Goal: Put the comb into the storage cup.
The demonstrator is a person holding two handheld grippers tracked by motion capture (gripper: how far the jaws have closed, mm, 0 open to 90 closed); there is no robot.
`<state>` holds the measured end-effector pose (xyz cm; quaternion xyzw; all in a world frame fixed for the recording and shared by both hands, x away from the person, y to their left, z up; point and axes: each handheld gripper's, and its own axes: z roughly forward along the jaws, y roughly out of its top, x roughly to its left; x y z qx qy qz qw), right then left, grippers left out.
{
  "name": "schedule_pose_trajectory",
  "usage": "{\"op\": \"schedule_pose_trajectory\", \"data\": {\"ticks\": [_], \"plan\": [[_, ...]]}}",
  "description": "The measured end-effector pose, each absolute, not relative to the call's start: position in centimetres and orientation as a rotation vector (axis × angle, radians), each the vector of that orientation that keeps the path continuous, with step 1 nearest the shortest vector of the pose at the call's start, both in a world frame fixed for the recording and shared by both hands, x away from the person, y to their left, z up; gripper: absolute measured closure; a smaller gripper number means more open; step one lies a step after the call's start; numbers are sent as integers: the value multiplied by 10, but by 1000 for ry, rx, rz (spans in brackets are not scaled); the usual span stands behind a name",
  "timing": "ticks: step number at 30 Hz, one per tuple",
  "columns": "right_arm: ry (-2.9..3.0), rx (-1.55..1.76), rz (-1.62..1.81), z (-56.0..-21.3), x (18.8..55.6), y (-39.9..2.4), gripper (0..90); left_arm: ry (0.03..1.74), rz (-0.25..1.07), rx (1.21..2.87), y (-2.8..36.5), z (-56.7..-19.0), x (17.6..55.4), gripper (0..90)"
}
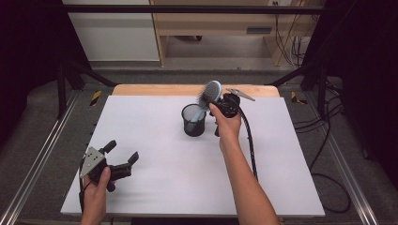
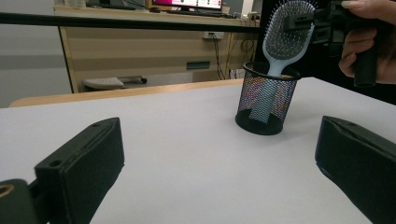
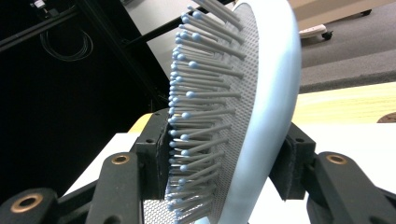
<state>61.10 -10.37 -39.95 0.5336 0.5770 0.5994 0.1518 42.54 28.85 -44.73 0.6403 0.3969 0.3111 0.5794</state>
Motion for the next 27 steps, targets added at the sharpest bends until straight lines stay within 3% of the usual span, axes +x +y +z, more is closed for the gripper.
{"op": "schedule_pose_trajectory", "data": {"ticks": [27], "plan": [[1672,1524,1714,-399,611,-105,460,926,722,1503,288,-447,426,14]]}}
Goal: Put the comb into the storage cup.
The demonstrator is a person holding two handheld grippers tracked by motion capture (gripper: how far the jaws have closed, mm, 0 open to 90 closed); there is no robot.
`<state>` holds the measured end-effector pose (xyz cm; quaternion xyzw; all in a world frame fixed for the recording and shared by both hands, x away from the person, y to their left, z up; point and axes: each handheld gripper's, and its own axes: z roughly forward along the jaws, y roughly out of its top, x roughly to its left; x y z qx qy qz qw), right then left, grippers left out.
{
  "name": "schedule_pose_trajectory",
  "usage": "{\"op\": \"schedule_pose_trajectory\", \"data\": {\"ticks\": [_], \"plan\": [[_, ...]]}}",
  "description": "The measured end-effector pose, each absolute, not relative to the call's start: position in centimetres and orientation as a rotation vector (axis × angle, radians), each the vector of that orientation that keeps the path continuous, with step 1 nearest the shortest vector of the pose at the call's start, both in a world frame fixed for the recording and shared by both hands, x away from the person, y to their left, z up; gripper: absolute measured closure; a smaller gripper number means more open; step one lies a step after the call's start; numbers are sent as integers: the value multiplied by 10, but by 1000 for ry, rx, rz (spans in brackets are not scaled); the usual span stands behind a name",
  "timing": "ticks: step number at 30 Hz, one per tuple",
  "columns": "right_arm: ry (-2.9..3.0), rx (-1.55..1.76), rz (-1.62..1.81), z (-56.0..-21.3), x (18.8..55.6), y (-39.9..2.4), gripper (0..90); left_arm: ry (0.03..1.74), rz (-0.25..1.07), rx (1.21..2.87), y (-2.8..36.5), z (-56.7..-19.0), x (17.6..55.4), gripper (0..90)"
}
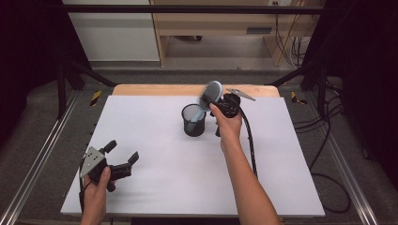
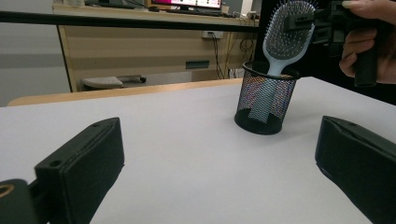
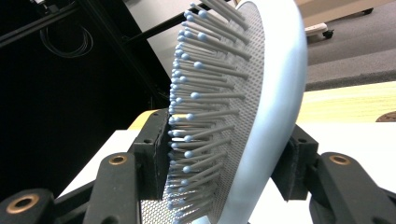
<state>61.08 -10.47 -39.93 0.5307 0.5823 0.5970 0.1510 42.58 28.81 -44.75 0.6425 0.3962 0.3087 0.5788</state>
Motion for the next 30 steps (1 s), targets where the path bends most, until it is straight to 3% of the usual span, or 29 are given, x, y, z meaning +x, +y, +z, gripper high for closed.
{"op": "schedule_pose_trajectory", "data": {"ticks": [17,30], "plan": [[1687,1529,1708,-398,610,-105,416,922,710,1506,287,-448,426,15],[1690,1514,1681,-397,610,-107,257,922,710,1509,287,-448,426,15]]}}
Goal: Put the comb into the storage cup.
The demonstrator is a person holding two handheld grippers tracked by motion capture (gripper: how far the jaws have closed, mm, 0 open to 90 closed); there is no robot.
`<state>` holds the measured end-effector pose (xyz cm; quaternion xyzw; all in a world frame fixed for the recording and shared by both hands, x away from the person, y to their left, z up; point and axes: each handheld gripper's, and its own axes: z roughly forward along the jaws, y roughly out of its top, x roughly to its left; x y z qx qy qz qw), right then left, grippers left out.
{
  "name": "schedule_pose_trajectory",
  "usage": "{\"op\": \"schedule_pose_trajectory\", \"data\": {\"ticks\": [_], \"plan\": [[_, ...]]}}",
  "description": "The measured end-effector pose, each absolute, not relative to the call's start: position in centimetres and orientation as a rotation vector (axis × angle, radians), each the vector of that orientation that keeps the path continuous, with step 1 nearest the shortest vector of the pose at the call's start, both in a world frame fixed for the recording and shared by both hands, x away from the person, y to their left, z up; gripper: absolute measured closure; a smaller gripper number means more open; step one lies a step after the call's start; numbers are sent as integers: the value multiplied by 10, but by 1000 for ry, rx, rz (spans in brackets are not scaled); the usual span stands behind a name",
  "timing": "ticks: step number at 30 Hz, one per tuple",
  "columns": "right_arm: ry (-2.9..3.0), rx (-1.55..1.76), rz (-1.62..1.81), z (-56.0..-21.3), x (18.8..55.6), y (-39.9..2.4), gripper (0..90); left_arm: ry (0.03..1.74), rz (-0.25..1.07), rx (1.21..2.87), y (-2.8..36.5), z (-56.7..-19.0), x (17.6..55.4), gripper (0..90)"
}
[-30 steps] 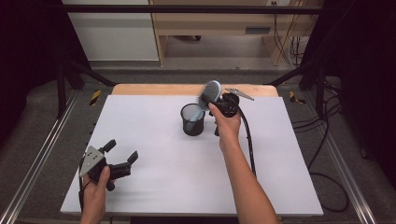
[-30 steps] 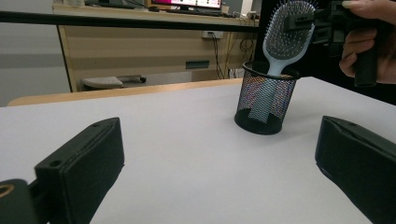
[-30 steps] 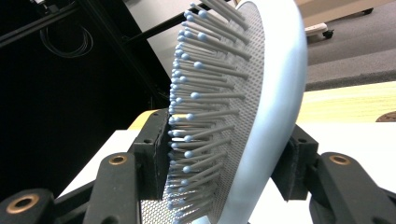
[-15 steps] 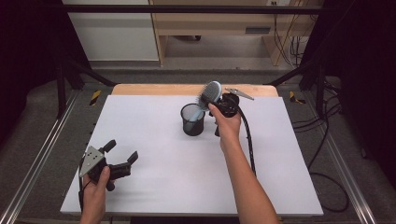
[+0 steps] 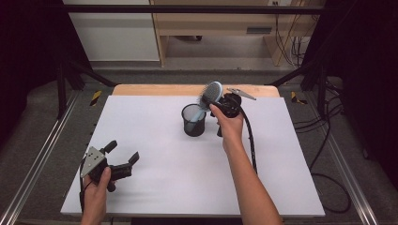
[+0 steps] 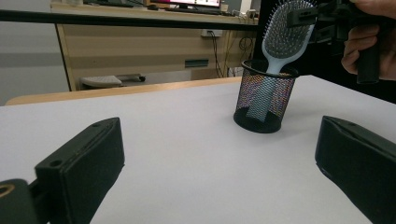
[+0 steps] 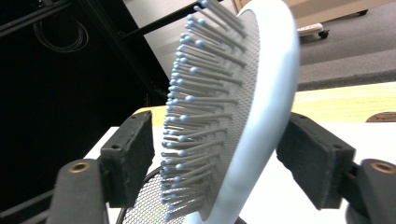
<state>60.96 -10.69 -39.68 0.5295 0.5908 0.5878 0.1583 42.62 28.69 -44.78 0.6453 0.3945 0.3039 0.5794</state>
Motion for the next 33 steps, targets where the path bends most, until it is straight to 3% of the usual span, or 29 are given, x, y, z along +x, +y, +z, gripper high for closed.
{"op": "schedule_pose_trajectory", "data": {"ticks": [12,33], "plan": [[1681,1514,1680,-394,608,-104,82,924,712,1509,288,-448,426,14],[1682,1462,1635,-384,600,-105,41,930,712,1510,288,-449,427,14]]}}
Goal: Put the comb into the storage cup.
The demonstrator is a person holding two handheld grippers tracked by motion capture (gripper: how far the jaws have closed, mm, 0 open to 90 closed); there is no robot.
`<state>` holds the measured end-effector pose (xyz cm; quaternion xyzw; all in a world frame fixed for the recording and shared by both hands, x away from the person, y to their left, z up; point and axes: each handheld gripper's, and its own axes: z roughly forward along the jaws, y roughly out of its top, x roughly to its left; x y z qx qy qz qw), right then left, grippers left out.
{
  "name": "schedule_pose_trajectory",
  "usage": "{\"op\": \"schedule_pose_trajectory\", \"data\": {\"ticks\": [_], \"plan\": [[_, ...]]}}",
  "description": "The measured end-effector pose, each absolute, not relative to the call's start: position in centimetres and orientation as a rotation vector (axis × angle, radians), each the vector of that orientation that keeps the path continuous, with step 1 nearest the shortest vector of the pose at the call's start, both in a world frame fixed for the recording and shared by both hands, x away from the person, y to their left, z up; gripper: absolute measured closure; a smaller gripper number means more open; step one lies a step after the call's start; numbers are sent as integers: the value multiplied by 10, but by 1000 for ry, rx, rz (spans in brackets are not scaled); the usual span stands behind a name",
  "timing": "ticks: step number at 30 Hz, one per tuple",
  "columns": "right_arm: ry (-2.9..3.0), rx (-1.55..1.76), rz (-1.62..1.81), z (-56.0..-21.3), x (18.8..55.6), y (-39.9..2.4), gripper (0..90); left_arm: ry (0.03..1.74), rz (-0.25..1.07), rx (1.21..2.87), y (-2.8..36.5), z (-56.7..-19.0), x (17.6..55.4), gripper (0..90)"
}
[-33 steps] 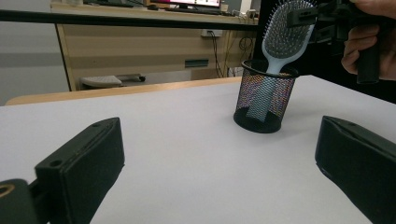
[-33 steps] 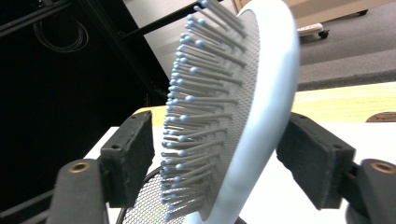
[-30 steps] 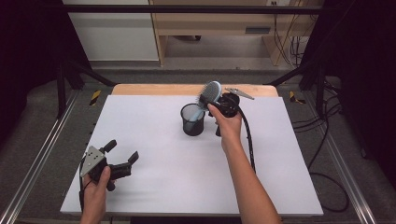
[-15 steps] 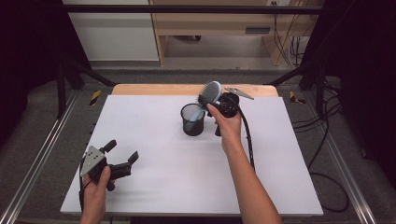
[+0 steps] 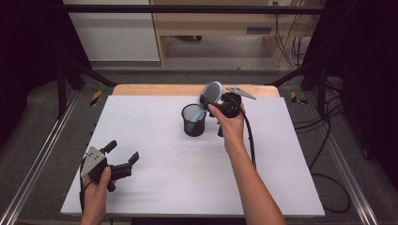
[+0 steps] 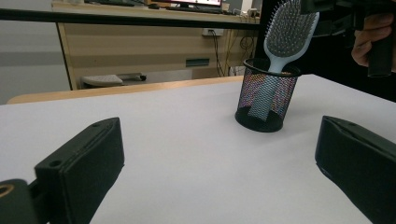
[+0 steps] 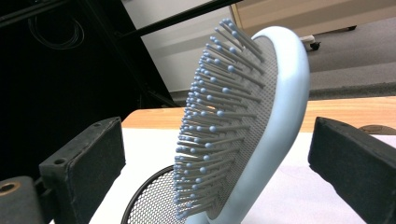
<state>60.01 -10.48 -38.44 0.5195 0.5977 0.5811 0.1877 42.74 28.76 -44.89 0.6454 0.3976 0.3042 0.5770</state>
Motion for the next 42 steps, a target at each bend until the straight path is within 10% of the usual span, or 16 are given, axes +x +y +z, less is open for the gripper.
{"op": "schedule_pose_trajectory", "data": {"ticks": [42], "plan": [[1682,1139,1470,-339,556,-145,36,936,732,1511,292,-448,426,14]]}}
